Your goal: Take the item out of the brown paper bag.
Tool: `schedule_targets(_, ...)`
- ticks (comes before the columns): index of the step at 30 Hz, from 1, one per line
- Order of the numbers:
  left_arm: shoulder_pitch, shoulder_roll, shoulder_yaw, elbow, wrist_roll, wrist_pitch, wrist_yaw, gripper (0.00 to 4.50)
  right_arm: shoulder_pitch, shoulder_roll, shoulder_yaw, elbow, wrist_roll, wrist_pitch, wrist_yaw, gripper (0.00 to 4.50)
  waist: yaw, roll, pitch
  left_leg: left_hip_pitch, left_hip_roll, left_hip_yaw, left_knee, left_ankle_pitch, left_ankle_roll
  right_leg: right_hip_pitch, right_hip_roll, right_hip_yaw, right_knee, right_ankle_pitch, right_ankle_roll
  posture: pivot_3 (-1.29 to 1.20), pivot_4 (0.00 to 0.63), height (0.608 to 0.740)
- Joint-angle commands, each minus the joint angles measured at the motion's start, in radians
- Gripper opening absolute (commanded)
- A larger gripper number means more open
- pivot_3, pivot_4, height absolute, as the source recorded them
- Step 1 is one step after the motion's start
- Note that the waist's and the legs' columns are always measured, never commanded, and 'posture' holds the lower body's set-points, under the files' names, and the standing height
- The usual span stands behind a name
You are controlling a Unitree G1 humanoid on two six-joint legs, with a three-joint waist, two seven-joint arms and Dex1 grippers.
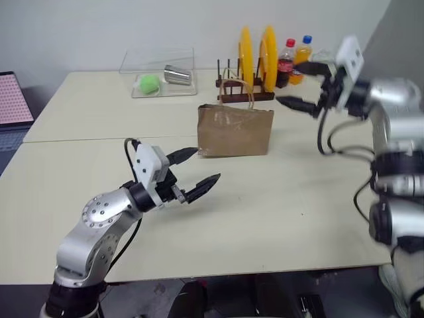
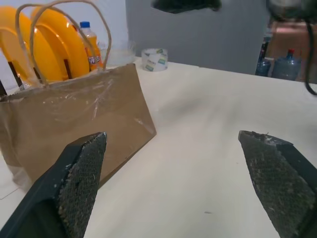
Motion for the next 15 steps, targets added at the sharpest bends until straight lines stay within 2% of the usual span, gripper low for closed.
schedule_targets(1, -0.056, -0.021, -0.006, 0.040, 0.026, -0.030, 0.010, 3.39, 0.206, 0.101, -0.055, -0.443, 0.107, 0.208, -0.238, 4.50, 0.002, 0.001, 0.000, 0.000, 0.000, 0.000, 0.001, 0.000, 0.000, 0.000, 0.000, 0.001, 0.000, 0.000, 0.000, 0.00, 0.150, 0.740)
schedule_targets(5, -0.144, -0.024, -0.008, 0.146, 0.063, -0.051, -0.008, 2.13, 0.389, 0.199, -0.042, -0.693, 0.127, 0.317, -0.427, 4.50, 0.009, 0.001, -0.001, -0.004, -0.002, 0.000, 0.007, 0.000, 0.000, -0.001, 0.000, 0.001, 0.002, 0.001, 0.002, 0.00, 0.150, 0.740)
schedule_targets(12, -0.449, 0.008, -0.075, 0.605, 0.237, -0.228, -0.138, 0.01, 0.520, 0.281, 0.075, -0.866, 0.102, 0.350, -0.611, 4.50, 0.015, 0.000, -0.001, 0.002, -0.001, -0.001, 0.007, 0.000, 0.000, 0.004, 0.001, -0.001, 0.000, 0.002, 0.003, 0.00, 0.150, 0.740)
schedule_targets(15, -0.608, -0.028, -0.106, 0.852, 0.313, -0.337, -0.158, 0.01, 0.559, 0.278, 0.098, -0.906, 0.101, 0.351, -0.647, 4.50, 0.017, 0.000, -0.001, 0.002, -0.002, -0.001, 0.007, 0.000, 0.000, 0.004, 0.001, -0.001, 0.000, 0.002, 0.003, 0.00, 0.150, 0.740)
